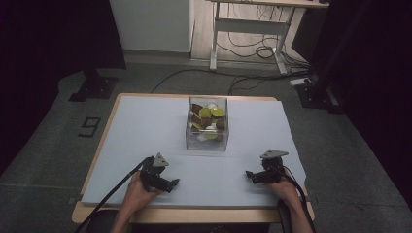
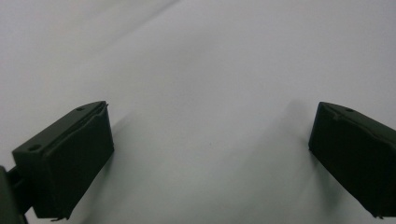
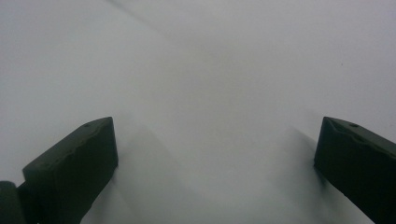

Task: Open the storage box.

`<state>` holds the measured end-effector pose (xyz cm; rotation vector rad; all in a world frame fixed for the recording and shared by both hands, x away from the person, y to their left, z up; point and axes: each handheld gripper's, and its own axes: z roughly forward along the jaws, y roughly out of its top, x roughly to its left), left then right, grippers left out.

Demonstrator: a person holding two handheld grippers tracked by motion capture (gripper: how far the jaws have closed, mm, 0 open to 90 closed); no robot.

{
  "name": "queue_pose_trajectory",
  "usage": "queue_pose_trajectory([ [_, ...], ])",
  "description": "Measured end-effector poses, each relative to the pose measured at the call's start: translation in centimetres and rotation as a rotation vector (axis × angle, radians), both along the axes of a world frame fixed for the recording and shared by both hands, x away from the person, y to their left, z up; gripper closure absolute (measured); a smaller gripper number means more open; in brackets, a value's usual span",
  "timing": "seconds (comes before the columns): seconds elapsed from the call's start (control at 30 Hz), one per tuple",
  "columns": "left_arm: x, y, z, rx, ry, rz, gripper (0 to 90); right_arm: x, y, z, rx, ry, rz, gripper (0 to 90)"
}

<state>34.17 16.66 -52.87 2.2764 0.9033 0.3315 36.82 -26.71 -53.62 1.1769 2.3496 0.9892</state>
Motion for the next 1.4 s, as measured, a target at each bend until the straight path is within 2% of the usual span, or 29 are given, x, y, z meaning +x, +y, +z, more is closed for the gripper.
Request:
queue_pose_trajectory([
  [0.37,0.0,0.0,0.0,-0.002,0.001,0.0,0.0,0.1,0.0,0.1,-0.009,0.004,0.004,0.0],
  [0.87,0.0,0.0,0.0,0.0,0.002,0.001,0.0,0.2,0.4,0.4,-0.039,0.033,-0.006,0.0],
  [1.0,0.0,0.0,0.1,0.001,0.002,0.001,0.0,0.1,0.5,0.6,-0.036,0.028,0.009,0.0],
  [1.17,0.0,0.0,0.1,0.003,0.003,0.002,0.0,-0.3,0.7,1.2,-0.03,-0.005,0.024,0.0],
  [1.27,0.0,0.1,0.3,-0.016,0.013,0.001,0.1,-0.3,0.8,1.3,-0.034,-0.008,0.032,0.0],
  [1.3,0.1,0.2,0.6,-0.047,0.014,0.001,0.4,-0.4,0.9,1.5,-0.032,-0.006,0.038,0.0],
  [1.4,0.2,0.4,1.1,-0.09,0.018,-0.003,1.5,-0.5,1.1,1.9,-0.019,-0.009,0.05,0.0],
])
